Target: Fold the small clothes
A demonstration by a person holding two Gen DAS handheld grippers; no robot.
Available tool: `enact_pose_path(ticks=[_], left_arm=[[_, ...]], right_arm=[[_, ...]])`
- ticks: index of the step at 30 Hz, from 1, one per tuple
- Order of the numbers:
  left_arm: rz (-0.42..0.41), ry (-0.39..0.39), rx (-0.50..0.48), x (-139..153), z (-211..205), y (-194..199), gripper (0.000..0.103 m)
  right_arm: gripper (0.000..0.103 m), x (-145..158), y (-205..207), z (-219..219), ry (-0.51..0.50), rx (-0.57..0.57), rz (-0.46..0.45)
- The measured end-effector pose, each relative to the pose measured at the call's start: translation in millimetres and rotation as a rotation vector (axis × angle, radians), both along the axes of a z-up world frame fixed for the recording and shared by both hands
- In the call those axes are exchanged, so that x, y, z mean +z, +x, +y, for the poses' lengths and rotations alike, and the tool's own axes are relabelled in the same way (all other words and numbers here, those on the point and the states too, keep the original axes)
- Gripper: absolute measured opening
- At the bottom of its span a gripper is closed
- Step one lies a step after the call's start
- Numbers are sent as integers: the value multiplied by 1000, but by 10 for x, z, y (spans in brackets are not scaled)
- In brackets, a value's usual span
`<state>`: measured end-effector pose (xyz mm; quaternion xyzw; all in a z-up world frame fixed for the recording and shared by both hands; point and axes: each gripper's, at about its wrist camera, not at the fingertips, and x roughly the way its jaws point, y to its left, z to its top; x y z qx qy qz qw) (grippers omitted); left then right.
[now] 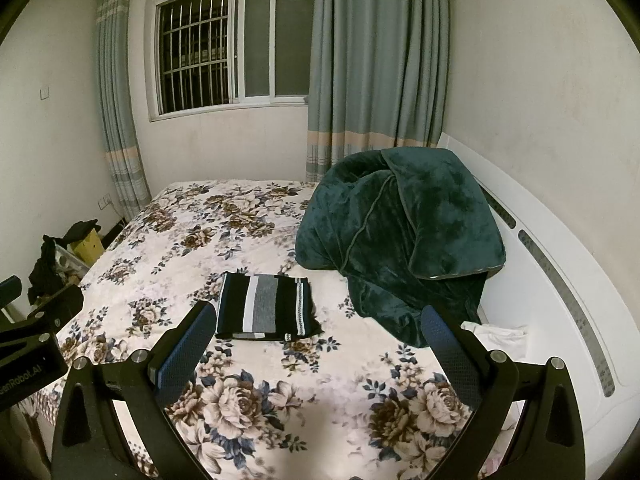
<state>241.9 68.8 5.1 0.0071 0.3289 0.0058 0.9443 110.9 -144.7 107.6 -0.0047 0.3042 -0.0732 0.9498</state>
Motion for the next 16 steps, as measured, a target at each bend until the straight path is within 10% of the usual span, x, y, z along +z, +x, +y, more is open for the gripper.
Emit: enact_pose_path(ticks=[16], left_arm=[[-13, 1, 5, 21, 13, 16, 103]], right_arm=[[103, -2, 13, 10, 2, -3, -5]])
